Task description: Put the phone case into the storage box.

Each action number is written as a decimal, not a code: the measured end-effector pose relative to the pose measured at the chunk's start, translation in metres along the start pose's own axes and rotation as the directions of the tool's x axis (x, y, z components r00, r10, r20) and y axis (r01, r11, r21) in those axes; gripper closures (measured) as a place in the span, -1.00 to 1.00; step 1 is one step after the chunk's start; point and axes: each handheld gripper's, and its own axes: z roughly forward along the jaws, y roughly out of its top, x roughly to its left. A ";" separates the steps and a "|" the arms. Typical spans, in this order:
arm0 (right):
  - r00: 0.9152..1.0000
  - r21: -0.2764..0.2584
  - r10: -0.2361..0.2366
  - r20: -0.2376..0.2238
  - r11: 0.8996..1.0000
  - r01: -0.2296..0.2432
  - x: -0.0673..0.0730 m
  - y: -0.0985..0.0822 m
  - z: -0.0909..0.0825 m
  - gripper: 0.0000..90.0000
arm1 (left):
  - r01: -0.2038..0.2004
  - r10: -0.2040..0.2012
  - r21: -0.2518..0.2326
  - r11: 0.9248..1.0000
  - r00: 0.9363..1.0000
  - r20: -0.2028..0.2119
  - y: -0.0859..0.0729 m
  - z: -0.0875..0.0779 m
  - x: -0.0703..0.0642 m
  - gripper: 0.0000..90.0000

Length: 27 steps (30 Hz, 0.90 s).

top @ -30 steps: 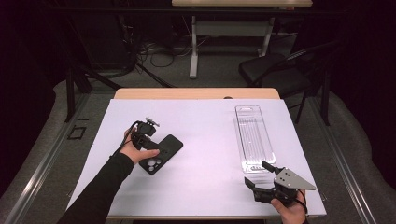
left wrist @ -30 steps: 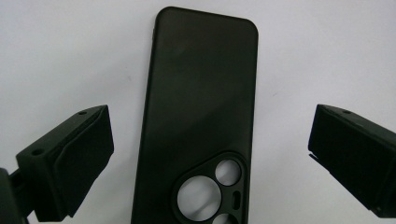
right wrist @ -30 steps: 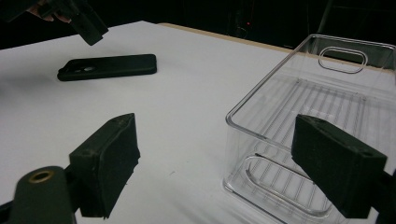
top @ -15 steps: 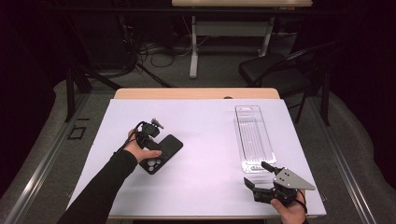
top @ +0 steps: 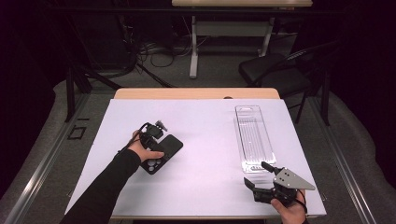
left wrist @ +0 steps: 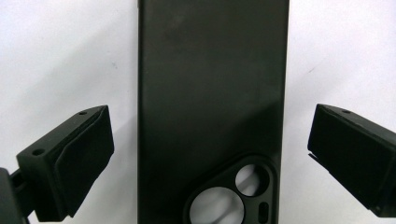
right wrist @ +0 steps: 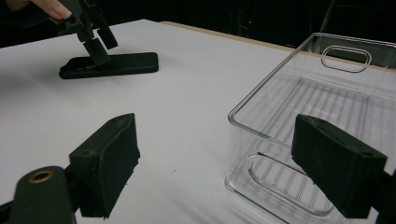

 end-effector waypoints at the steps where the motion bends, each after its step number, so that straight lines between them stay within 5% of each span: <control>1: 1.000 0.000 -0.001 0.000 1.000 0.001 0.000 0.000 0.000 -0.69 | -0.004 0.004 0.002 1.000 1.000 0.002 0.000 0.001 0.000 -0.99; 27: 1.000 0.008 0.000 -0.007 1.000 0.000 0.000 0.000 0.000 -0.69 | -0.022 0.024 0.083 0.996 0.999 -0.034 0.003 0.013 -0.003 -0.94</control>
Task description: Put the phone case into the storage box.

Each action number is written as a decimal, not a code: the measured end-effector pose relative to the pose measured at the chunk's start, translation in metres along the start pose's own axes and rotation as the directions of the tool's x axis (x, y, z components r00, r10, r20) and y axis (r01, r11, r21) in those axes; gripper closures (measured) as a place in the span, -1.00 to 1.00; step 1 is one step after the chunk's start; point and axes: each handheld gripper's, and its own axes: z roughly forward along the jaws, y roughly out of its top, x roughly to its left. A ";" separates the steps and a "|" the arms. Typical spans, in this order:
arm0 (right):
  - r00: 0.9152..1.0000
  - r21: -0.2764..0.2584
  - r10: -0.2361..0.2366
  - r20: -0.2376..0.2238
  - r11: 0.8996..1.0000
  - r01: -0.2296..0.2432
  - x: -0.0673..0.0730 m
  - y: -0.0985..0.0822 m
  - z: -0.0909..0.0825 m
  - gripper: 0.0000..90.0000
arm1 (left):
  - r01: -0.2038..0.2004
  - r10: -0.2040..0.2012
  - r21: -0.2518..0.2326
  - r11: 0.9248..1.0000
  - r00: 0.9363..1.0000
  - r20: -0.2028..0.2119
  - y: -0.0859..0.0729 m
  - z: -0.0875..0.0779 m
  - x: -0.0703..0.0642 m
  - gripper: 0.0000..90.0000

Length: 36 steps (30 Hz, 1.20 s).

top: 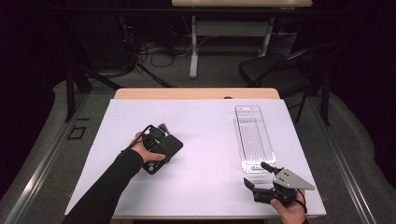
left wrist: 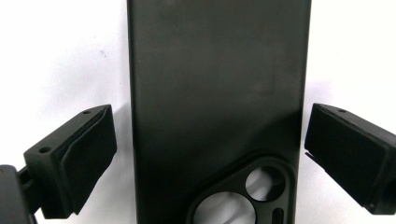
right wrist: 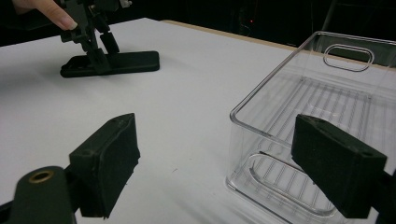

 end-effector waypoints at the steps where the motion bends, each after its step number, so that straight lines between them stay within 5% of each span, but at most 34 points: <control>1: 1.000 0.000 0.000 0.000 1.000 0.000 0.000 0.000 0.000 -0.69 | -0.003 0.003 0.002 1.000 1.000 -0.002 0.000 0.000 0.000 -0.93; 36: 1.000 0.002 -0.002 -0.003 1.000 0.002 0.000 0.000 0.001 -0.69 | -0.007 0.008 0.030 1.000 1.000 -0.020 0.003 0.002 -0.002 -0.81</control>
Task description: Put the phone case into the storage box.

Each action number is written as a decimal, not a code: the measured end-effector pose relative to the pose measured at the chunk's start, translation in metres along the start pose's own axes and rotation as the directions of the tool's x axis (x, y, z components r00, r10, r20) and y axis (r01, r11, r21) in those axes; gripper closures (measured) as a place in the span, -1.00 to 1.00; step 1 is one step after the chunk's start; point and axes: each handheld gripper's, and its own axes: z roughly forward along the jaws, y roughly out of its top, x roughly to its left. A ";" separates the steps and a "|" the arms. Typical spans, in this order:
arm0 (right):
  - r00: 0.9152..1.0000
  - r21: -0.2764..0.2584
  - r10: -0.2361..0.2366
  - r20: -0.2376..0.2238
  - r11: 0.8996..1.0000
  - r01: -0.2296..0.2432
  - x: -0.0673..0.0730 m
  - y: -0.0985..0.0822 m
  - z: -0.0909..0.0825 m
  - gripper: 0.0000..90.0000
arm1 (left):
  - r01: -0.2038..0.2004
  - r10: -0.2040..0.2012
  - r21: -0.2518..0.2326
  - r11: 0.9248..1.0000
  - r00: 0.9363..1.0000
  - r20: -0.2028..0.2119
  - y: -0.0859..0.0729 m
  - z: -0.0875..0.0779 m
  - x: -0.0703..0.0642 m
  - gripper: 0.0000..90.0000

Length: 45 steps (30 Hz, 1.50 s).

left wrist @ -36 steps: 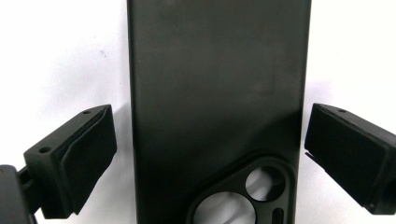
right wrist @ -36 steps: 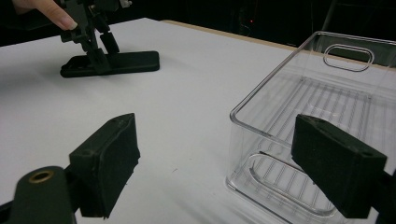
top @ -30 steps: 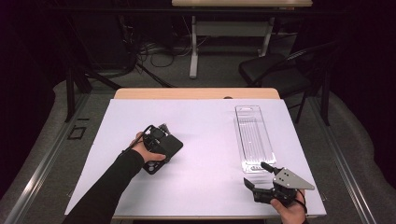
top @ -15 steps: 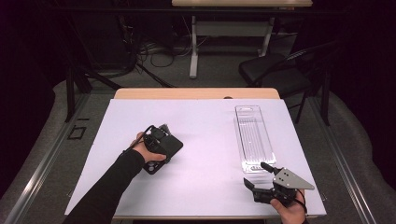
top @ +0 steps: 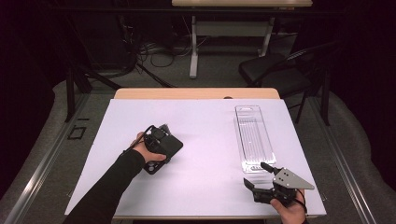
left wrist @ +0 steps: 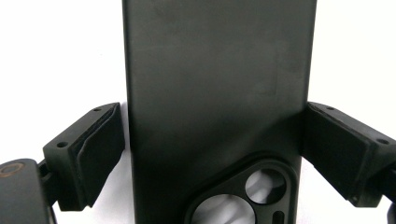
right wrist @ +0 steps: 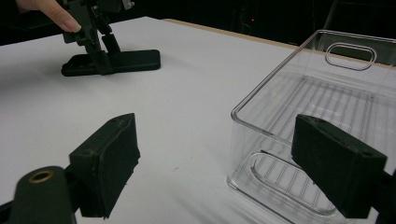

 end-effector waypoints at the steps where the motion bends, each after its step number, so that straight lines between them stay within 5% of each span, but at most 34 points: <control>1: 1.000 0.000 -0.002 -0.001 1.000 0.002 0.000 0.000 0.000 -0.69 | 0.000 0.000 -0.002 1.000 1.000 0.001 0.000 0.000 0.000 -0.80; 32: 1.000 0.000 -0.003 -0.001 1.000 0.003 0.000 0.000 0.000 -0.69 | 0.006 -0.006 -0.003 1.000 1.000 0.005 -0.001 -0.003 0.001 -0.70; 45: 1.000 0.002 -0.001 -0.002 1.000 0.001 0.001 0.000 0.000 -0.69 | 0.004 -0.004 -0.010 1.000 1.000 -0.005 -0.003 -0.023 0.001 -0.69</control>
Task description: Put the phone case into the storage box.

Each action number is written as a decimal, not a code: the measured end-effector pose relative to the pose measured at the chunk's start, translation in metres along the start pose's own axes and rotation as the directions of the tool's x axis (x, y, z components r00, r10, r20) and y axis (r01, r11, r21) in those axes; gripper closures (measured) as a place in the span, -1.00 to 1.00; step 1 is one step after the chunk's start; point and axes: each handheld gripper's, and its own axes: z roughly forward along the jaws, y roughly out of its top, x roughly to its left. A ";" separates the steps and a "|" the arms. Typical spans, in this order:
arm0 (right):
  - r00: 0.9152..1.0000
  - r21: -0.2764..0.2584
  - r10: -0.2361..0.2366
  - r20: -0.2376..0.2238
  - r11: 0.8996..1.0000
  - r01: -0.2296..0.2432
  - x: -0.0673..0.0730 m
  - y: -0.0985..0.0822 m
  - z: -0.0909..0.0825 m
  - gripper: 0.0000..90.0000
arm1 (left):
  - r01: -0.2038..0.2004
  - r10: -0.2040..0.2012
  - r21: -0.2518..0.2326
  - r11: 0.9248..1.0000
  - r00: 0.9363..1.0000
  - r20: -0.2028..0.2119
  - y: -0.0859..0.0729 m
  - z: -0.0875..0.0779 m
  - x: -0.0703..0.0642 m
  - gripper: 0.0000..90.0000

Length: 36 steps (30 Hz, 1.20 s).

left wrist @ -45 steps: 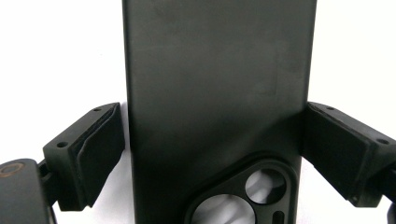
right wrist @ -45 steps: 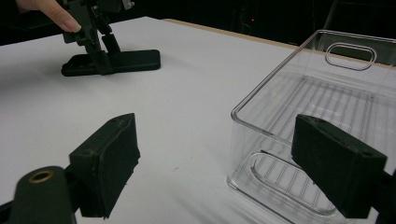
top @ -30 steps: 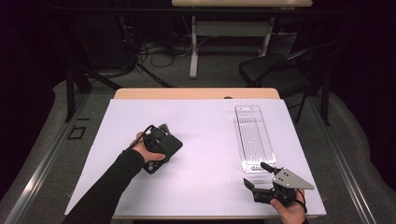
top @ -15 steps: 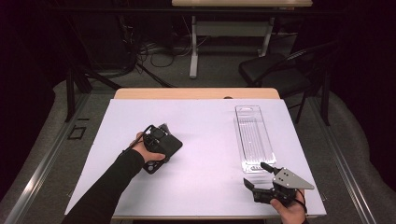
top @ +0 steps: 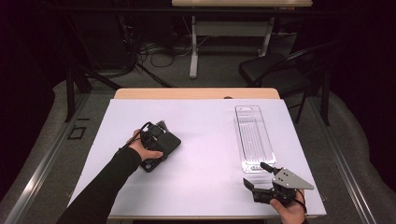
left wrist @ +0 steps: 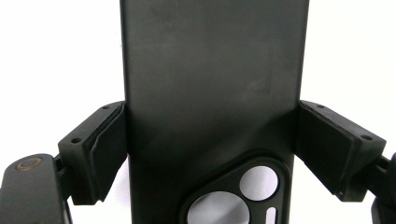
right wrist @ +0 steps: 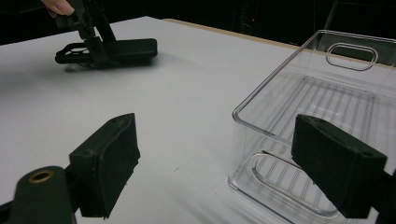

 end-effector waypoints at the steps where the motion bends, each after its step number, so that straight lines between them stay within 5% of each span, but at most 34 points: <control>1: 1.000 0.000 0.001 0.000 1.000 -0.001 0.000 0.000 0.000 -0.69 | -0.001 0.001 -0.004 1.000 1.000 0.001 0.000 -0.001 -0.001 -0.69; 23: 1.000 -0.002 0.000 0.004 1.000 0.000 0.000 0.000 0.000 -0.69 | -0.029 0.030 -0.036 0.999 0.999 0.032 0.002 -0.038 -0.017 -0.68; 36: 1.000 0.002 -0.020 0.003 1.000 0.020 0.002 0.001 0.001 -0.69 | -0.079 0.082 -0.061 0.995 0.995 0.052 0.001 -0.052 -0.032 -0.68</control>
